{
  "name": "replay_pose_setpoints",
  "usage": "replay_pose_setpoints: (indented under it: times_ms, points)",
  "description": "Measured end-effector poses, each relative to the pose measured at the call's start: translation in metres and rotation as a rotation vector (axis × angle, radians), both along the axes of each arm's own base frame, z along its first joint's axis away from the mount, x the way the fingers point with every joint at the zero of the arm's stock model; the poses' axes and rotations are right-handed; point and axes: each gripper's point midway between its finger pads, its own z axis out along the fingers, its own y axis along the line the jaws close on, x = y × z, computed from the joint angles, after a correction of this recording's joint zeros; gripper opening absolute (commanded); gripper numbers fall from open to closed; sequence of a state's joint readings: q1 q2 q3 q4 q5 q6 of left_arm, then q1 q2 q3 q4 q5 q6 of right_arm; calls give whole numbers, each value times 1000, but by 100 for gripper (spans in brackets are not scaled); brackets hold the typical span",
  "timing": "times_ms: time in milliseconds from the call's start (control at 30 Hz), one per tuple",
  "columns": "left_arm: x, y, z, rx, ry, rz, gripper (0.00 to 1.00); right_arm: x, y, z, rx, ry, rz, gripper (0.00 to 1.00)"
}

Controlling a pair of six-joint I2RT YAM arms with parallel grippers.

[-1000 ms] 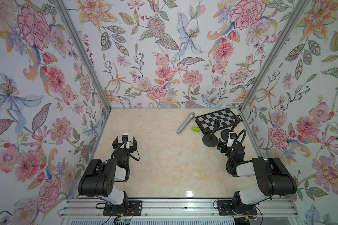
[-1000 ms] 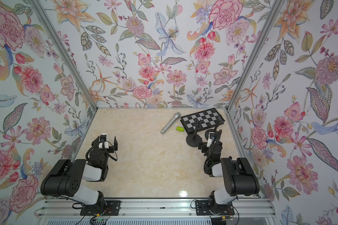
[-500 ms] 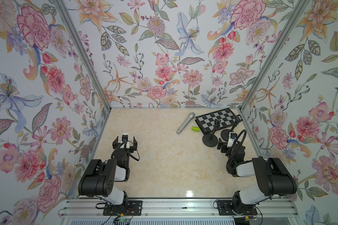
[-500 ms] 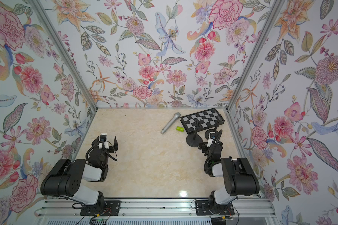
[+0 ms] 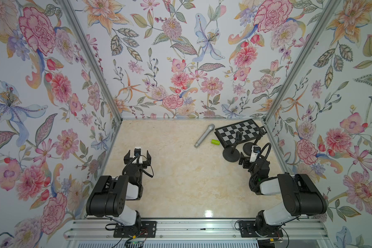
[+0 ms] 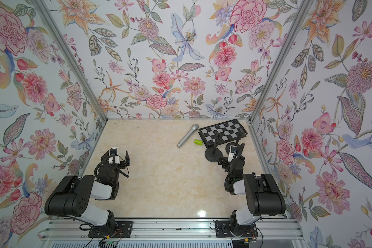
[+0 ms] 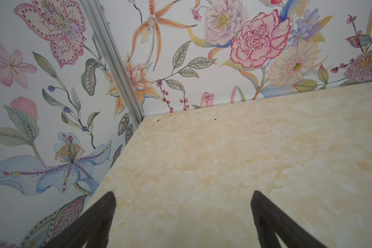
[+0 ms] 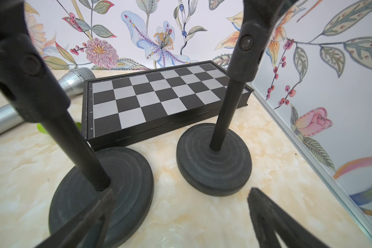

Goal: Assemble a microphone stand
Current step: Reset both arms

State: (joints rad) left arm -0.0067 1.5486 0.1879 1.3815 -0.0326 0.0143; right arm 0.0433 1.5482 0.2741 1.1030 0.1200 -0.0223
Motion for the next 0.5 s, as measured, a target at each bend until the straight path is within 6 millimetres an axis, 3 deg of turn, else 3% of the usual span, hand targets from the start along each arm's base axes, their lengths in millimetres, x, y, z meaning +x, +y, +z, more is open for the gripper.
replay_pose_setpoints:
  times_ms: [500]
  points:
    - [0,0,0,0,0,0,99,0,-2,0,2,2,-1,100]
